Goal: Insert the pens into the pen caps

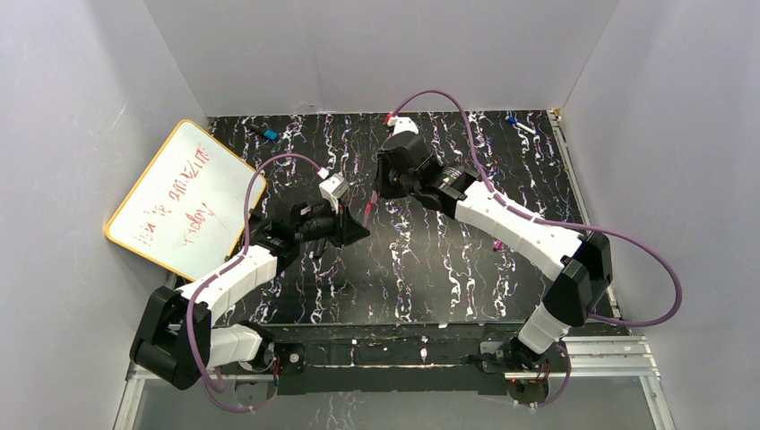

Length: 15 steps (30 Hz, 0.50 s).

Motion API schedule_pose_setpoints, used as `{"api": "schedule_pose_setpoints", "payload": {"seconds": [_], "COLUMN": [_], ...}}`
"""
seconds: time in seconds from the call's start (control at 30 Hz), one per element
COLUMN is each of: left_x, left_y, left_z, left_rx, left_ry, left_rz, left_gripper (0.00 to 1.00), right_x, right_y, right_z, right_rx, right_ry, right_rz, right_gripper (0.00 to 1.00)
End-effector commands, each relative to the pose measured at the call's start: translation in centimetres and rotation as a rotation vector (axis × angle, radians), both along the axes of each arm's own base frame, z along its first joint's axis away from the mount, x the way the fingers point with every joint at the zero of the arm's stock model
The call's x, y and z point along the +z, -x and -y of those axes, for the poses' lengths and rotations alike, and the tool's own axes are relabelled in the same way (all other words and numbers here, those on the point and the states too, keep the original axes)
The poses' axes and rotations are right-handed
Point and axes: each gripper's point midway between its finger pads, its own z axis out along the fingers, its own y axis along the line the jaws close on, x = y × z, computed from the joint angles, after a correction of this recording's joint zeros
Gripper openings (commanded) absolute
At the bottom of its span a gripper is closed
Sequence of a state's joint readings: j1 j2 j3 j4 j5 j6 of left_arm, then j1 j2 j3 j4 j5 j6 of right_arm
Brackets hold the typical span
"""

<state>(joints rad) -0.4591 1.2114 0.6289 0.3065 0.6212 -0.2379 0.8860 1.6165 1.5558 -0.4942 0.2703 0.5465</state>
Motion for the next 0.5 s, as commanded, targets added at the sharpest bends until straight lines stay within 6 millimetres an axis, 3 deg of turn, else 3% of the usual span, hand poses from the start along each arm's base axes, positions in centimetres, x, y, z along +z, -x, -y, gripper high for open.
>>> {"api": "schedule_pose_setpoints", "payload": {"seconds": [0.0,0.47], "left_x": [1.08,1.09], "left_y": [0.27,0.32], "left_z": [0.04,-0.02], "left_rx": [-0.016,-0.013], "left_ry": [0.02,0.021], "left_rz": [0.027,0.027], "left_gripper": [0.0,0.0], "right_x": [3.64,2.77], "right_y": [-0.45,0.09], "right_z": [-0.07,-0.49], "right_rx": [-0.025,-0.002], "right_ry": [-0.081,-0.081], "right_rz": [0.09,0.06], "right_gripper": [0.01,0.01]}}
